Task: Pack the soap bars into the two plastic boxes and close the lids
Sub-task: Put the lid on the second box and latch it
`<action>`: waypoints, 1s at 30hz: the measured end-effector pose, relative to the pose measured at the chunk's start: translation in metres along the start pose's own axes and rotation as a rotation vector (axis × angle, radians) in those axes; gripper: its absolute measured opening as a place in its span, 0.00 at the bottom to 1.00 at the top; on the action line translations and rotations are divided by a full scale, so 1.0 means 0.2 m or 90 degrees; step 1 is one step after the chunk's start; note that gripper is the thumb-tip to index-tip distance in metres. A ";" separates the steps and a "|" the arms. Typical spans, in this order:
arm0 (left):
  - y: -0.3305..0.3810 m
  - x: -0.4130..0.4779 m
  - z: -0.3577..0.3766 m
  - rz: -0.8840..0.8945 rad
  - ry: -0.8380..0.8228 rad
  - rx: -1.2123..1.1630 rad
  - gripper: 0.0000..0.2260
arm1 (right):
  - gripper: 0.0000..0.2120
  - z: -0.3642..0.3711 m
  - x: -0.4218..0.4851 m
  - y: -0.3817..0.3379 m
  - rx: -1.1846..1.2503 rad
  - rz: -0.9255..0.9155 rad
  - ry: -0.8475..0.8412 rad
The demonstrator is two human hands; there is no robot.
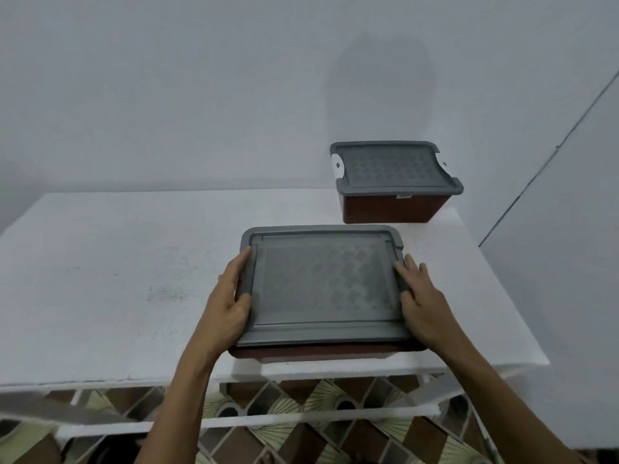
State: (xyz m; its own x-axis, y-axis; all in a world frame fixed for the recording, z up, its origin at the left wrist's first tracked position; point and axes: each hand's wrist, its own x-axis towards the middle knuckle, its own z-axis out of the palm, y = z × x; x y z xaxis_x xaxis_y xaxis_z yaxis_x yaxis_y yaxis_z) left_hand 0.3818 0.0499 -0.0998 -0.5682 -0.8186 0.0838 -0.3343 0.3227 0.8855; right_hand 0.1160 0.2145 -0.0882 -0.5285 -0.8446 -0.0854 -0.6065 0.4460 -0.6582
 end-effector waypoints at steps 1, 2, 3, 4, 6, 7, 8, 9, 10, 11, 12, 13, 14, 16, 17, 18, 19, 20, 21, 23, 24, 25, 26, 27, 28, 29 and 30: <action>-0.01 -0.01 0.01 -0.003 0.000 0.031 0.32 | 0.25 0.01 -0.01 0.01 -0.010 -0.003 0.000; -0.01 -0.03 0.02 -0.010 0.004 0.054 0.33 | 0.25 0.02 -0.02 0.02 -0.016 -0.006 0.000; -0.01 -0.04 0.03 -0.019 0.004 0.073 0.32 | 0.25 0.02 -0.03 0.02 -0.018 -0.006 -0.001; 0.00 -0.05 0.04 -0.029 -0.003 0.092 0.31 | 0.26 0.02 -0.04 0.03 -0.021 -0.002 -0.006; 0.01 -0.07 0.06 -0.048 -0.013 0.132 0.31 | 0.26 0.03 -0.06 0.04 -0.047 0.006 -0.016; 0.01 -0.08 0.06 -0.066 -0.004 0.146 0.32 | 0.26 0.03 -0.07 0.04 -0.066 0.009 -0.019; 0.01 -0.08 0.06 -0.093 0.015 0.154 0.33 | 0.27 0.04 -0.08 0.05 -0.078 0.012 -0.018; 0.01 -0.08 0.06 -0.125 0.034 0.149 0.34 | 0.27 0.04 -0.09 0.05 -0.083 0.015 -0.014; 0.02 -0.08 0.05 -0.161 0.045 0.121 0.34 | 0.27 0.05 -0.10 0.06 -0.088 0.018 -0.010; 0.02 -0.09 0.05 -0.198 0.050 0.079 0.34 | 0.26 0.05 -0.10 0.06 -0.094 0.019 -0.007; 0.03 -0.09 0.06 -0.240 0.048 0.027 0.33 | 0.26 0.05 -0.09 0.06 -0.088 0.019 -0.007; 0.03 -0.10 0.06 -0.275 0.048 -0.027 0.32 | 0.26 0.04 -0.09 0.05 -0.058 0.015 -0.008; 0.02 -0.11 0.06 -0.297 0.057 -0.065 0.31 | 0.25 0.03 -0.08 0.05 -0.008 0.006 -0.006; 0.04 -0.11 0.05 -0.300 0.085 -0.066 0.28 | 0.26 0.00 -0.06 0.04 0.116 0.009 0.017; 0.04 -0.12 0.05 -0.283 0.098 -0.050 0.25 | 0.28 -0.01 -0.05 0.03 0.188 0.044 0.033; 0.06 -0.12 0.05 -0.263 0.103 -0.025 0.23 | 0.30 -0.01 -0.05 0.03 0.262 0.092 0.045; 0.06 -0.12 0.06 -0.234 0.106 0.005 0.22 | 0.31 -0.01 -0.04 0.02 0.310 0.140 0.048; 0.06 -0.13 0.07 -0.198 0.107 0.046 0.21 | 0.30 -0.01 -0.04 0.02 0.322 0.166 0.047; 0.06 -0.13 0.08 -0.162 0.101 0.099 0.21 | 0.28 -0.01 -0.04 0.02 0.304 0.175 0.048; 0.06 -0.13 0.09 -0.106 0.088 0.198 0.24 | 0.26 0.01 -0.05 0.01 0.293 0.158 0.069; 0.05 -0.13 0.09 -0.093 0.090 0.234 0.24 | 0.26 0.01 -0.06 0.02 0.301 0.149 0.082; 0.05 -0.13 0.08 -0.087 0.095 0.256 0.24 | 0.26 0.01 -0.06 0.02 0.305 0.140 0.091; 0.04 -0.13 0.07 -0.082 0.101 0.268 0.24 | 0.26 0.01 -0.07 0.03 0.310 0.132 0.097; 0.05 -0.13 0.06 -0.076 0.103 0.277 0.23 | 0.26 0.00 -0.07 0.04 0.318 0.126 0.100; 0.05 -0.13 0.06 -0.072 0.100 0.288 0.23 | 0.26 -0.01 -0.07 0.05 0.334 0.122 0.100; 0.05 -0.13 0.06 -0.069 0.094 0.303 0.23 | 0.26 -0.02 -0.08 0.05 0.352 0.122 0.098; 0.06 -0.13 0.06 -0.068 0.089 0.320 0.23 | 0.27 -0.02 -0.08 0.05 0.369 0.122 0.093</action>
State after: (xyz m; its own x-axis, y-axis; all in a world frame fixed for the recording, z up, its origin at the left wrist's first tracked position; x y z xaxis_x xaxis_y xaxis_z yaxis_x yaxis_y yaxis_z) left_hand 0.3837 0.0811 -0.0977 -0.4170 -0.9039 0.0956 -0.7234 0.3938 0.5671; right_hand 0.1159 0.2347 -0.0910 -0.6969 -0.6977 -0.1660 -0.0941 0.3185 -0.9432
